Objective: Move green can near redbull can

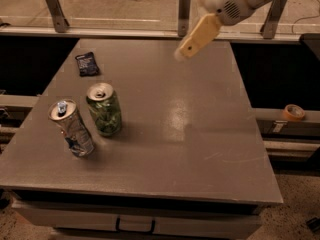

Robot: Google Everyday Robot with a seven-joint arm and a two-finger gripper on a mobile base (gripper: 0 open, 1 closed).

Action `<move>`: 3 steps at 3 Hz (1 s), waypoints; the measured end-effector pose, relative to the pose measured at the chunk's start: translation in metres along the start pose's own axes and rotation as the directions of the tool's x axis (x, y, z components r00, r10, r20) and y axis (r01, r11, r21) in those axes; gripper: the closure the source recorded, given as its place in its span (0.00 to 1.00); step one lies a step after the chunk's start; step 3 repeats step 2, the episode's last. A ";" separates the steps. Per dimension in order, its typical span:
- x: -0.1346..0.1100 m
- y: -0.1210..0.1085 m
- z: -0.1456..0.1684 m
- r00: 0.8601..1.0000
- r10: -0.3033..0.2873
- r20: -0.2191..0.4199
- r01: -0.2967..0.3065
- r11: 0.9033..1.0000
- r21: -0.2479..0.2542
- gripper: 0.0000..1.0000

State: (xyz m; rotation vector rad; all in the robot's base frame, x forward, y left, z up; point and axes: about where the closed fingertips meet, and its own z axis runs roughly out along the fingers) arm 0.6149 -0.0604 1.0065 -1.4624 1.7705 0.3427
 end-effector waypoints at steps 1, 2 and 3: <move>-0.003 -0.050 -0.094 0.997 -0.007 -0.070 0.025 0.965 0.260 0.00; -0.001 -0.059 -0.111 0.996 -0.007 -0.086 0.033 0.953 0.301 0.00; -0.001 -0.059 -0.111 0.996 -0.007 -0.086 0.033 0.953 0.301 0.00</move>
Offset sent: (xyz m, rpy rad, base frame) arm 0.0077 -0.0669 0.0695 -0.0681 -0.1586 -0.1784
